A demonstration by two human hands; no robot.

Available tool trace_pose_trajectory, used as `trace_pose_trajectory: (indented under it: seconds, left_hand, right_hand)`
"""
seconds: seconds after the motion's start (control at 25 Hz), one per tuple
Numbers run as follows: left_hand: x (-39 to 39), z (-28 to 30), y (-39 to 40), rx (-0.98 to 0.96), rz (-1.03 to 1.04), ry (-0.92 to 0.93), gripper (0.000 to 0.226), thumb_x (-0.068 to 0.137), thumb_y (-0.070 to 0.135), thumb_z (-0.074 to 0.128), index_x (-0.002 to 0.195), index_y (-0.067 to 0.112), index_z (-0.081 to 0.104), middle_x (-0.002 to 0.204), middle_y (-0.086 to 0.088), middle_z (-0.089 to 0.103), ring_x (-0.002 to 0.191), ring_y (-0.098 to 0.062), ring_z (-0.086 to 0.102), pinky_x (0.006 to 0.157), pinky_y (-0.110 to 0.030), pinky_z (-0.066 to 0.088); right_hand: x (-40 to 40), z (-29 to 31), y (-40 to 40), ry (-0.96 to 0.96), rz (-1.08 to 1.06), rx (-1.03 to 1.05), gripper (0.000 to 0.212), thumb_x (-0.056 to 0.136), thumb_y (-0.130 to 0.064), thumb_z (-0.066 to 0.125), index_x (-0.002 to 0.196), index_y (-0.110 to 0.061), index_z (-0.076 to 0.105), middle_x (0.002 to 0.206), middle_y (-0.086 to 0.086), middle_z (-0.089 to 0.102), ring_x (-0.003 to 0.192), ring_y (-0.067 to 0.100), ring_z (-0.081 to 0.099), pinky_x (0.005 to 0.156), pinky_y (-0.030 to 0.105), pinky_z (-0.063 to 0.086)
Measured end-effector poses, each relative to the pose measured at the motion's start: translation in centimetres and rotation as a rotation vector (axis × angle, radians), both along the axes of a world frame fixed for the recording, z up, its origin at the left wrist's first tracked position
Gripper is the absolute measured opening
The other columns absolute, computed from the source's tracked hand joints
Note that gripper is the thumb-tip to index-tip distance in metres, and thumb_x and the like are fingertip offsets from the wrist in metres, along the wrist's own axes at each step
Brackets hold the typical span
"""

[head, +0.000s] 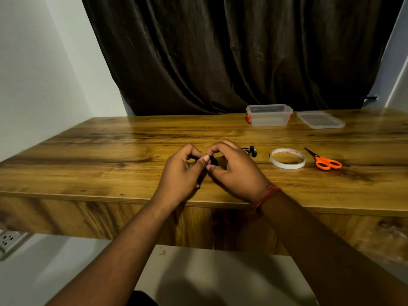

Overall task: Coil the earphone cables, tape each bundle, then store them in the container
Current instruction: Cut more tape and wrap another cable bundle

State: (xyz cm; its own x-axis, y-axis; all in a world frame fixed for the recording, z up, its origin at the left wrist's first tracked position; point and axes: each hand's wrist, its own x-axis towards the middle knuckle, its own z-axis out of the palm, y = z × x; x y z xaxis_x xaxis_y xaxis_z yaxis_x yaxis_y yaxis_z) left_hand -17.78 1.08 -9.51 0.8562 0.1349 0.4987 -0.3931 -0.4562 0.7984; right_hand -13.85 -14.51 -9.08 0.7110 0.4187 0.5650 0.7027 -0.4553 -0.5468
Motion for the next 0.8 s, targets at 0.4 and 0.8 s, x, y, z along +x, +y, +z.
trace_pose_trajectory:
  seconds: [0.4,0.8]
  left_hand:
    - [-0.03,0.51,0.08,-0.088,-0.065,0.033,0.007,0.092,0.025,0.065,0.088,0.026,0.059,0.092,0.012,0.066,0.07,-0.039,0.066,0.044,-0.037,0.05]
    - [0.06,0.61,-0.19,-0.06,-0.049,0.058,0.006,0.094,0.024,0.063,0.099,0.025,0.064,0.095,0.008,0.063,0.075,-0.034,0.068,0.043,-0.033,0.05]
  right_hand:
    - [-0.14,0.25,-0.33,0.227,0.062,0.193,0.01,0.094,-0.019,0.062,0.103,-0.023,0.063,0.096,-0.011,0.065,0.089,0.001,0.061,0.074,0.014,0.05]
    - [-0.05,0.25,-0.23,0.336,0.128,0.341,0.013,0.091,-0.015,0.063,0.101,-0.024,0.063,0.088,-0.006,0.062,0.075,0.012,0.059,0.076,0.038,0.057]
